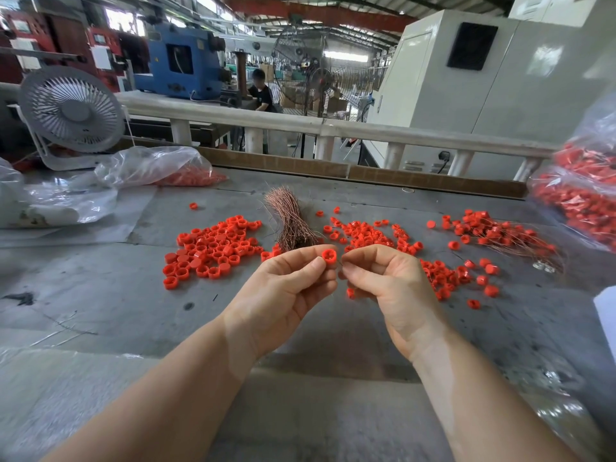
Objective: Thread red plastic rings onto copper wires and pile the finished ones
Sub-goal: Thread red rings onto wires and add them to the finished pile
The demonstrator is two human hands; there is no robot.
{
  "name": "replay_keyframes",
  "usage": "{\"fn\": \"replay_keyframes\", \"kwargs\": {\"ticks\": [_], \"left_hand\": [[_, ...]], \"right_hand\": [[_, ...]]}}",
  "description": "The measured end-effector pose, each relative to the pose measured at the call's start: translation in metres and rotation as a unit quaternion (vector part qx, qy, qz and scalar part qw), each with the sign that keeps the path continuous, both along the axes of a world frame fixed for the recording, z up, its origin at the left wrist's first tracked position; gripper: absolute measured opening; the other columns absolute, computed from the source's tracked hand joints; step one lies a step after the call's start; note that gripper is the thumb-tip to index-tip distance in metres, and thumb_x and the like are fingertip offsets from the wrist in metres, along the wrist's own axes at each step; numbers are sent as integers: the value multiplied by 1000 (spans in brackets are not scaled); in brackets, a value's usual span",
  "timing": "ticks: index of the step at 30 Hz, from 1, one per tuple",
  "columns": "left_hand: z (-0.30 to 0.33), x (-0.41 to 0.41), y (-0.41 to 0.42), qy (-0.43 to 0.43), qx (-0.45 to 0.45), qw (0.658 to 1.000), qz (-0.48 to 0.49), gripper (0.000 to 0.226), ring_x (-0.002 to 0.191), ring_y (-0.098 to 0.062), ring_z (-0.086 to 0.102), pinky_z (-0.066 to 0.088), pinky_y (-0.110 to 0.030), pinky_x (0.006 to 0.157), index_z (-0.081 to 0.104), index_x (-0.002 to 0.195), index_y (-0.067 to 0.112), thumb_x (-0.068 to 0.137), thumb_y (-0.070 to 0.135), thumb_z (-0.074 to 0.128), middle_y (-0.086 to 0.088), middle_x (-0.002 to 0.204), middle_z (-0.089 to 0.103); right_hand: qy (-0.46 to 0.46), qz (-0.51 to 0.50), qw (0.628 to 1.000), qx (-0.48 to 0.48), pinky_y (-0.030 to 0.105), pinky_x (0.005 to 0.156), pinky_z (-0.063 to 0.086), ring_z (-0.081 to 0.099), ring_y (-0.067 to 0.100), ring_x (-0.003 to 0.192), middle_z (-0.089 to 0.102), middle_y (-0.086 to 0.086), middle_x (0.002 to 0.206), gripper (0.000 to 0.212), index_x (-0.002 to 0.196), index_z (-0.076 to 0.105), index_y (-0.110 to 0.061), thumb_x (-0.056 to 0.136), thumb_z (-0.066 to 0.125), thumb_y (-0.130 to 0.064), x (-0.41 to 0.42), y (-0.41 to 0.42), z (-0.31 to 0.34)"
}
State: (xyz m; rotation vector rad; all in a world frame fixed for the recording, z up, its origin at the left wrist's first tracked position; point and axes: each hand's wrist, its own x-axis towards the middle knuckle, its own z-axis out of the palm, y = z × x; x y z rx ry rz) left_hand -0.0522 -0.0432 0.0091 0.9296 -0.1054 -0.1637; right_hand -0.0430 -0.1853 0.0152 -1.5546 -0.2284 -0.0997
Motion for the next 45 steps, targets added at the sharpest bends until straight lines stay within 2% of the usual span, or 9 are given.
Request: {"fn": "replay_keyframes", "kwargs": {"ticks": [11, 18, 22, 24, 27, 30, 38, 41, 45], "left_hand": [[1, 1, 2, 12, -39, 999, -14, 17, 61, -7, 64, 55, -19, 63, 71, 82, 6, 71, 7, 58, -4, 67, 66], [2, -2, 2, -5, -50, 997, -60, 17, 72, -11, 69, 57, -21, 68, 74, 78, 7, 72, 7, 59, -12, 93, 72], [1, -1, 0, 2, -45, 998, -38, 16, 71, -12, 69, 57, -21, 69, 70, 84, 3, 72, 6, 58, -11, 82, 71], [0, 1, -1, 14, -37, 999, -1, 15, 66, -11, 68, 57, -21, 67, 66, 86, 3, 75, 5, 57, -9, 75, 70], [-2, 3, -1, 38, -15, 998, 47, 14, 62, -9, 67, 56, -20, 62, 66, 84, 4, 85, 0, 53, -6, 70, 69], [-4, 4, -2, 48, 3, 997, 68, 17, 62, -8, 67, 56, -20, 61, 65, 83, 4, 89, -2, 50, -5, 69, 69], [-7, 4, -3, 42, 31, 996, 68, 18, 63, -9, 67, 57, -20, 61, 65, 86, 3, 90, -3, 49, -6, 69, 68], [-8, 4, -3, 37, 47, 996, 67, 18, 64, -9, 67, 56, -20, 62, 65, 86, 4, 90, -3, 49, -5, 69, 69], [-8, 3, -4, 23, 62, 996, 61, 17, 65, -8, 67, 56, -19, 63, 64, 87, 5, 90, -2, 48, -4, 70, 69]], "right_hand": [[23, -1, 998, -52, 19, 56, 43, 54, 3, 55, 67, -5, 60, 16, 68, 66, -18, 81, 68, -8, 1, 0, -1], [24, -5, 996, -81, 14, 53, 43, 53, 2, 58, 65, -6, 62, 8, 73, 68, -18, 78, 72, -12, 3, -1, -5], [3, -16, 995, -99, 14, 55, 45, 55, 2, 56, 64, -7, 58, 10, 72, 68, -17, 77, 72, -9, 3, 0, -7], [-16, -76, 992, -99, 18, 56, 49, 58, 6, 57, 65, -2, 60, 16, 68, 67, -16, 78, 71, -5, 5, -3, -9], [-38, -195, 967, -161, 27, 60, 51, 61, 15, 60, 65, 1, 62, 22, 65, 64, -18, 80, 68, -3, 11, -12, -11], [-49, -232, 936, -260, 34, 68, 52, 63, 22, 68, 65, -1, 66, 26, 63, 60, -22, 81, 66, -5, 12, -14, -13], [-61, -166, 877, -447, 24, 70, 44, 60, 14, 85, 69, -8, 86, 5, 85, 72, -24, 81, 70, -23, 3, -5, -12], [-69, -168, 857, -482, 22, 67, 38, 59, 14, 89, 69, -8, 92, 7, 88, 72, -25, 83, 68, -22, 2, -4, -13], [-73, -162, 855, -488, 26, 75, 45, 60, 16, 91, 68, -5, 94, 8, 88, 72, -24, 84, 67, -19, 3, -4, -16]]}}
